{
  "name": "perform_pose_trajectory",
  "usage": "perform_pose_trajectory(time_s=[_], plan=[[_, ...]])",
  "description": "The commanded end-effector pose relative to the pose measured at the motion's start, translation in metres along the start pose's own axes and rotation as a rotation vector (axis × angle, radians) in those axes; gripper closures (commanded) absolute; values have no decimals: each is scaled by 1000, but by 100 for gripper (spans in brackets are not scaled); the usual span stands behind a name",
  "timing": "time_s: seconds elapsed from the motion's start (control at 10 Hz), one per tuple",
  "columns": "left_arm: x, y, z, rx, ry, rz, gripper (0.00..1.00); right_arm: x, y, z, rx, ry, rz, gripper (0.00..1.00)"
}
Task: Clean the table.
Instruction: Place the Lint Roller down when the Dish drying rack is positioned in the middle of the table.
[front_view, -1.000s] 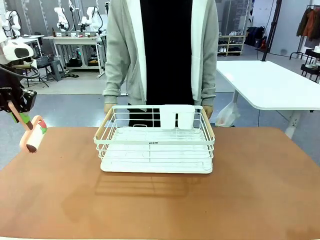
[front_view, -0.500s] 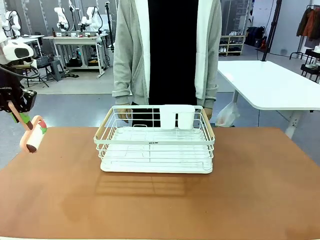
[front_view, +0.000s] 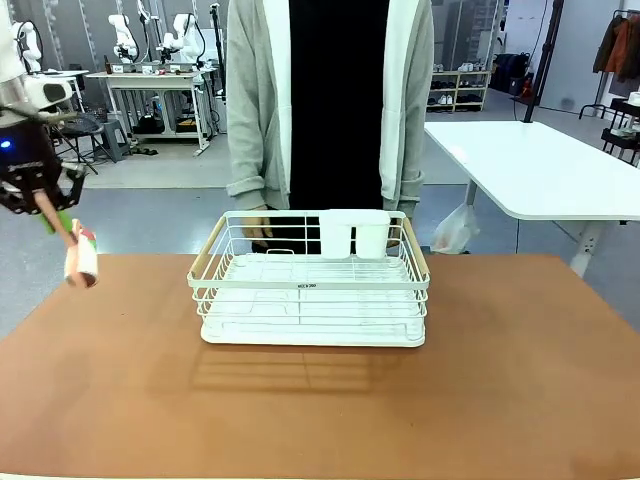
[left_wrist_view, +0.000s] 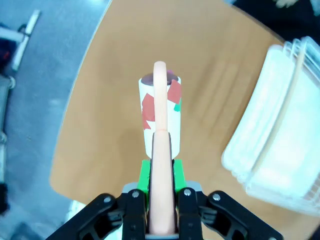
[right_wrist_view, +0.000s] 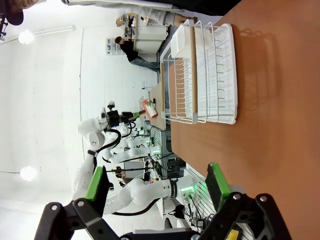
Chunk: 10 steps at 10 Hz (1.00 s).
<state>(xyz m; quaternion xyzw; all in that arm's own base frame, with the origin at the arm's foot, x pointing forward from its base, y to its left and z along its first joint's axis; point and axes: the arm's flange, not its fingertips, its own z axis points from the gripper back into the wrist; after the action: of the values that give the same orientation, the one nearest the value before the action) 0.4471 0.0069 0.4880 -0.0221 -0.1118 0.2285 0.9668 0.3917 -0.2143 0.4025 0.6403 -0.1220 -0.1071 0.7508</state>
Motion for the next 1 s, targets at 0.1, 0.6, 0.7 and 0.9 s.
perform_pose_trajectory(time_s=[0.1, 0.6, 0.7, 0.9], plan=[[40, -23, -17, -56, -134, 857, 79, -2, 3, 0, 9, 0, 2, 0], [40, -2, -82, -245, -103, 1056, 79, -2, 3, 0, 9, 0, 2, 0], [35, 3, -96, -299, -82, 1060, 79, -2, 3, 0, 9, 0, 2, 0], [27, 10, -115, -358, -47, 1033, 79, -2, 3, 0, 9, 0, 2, 0]])
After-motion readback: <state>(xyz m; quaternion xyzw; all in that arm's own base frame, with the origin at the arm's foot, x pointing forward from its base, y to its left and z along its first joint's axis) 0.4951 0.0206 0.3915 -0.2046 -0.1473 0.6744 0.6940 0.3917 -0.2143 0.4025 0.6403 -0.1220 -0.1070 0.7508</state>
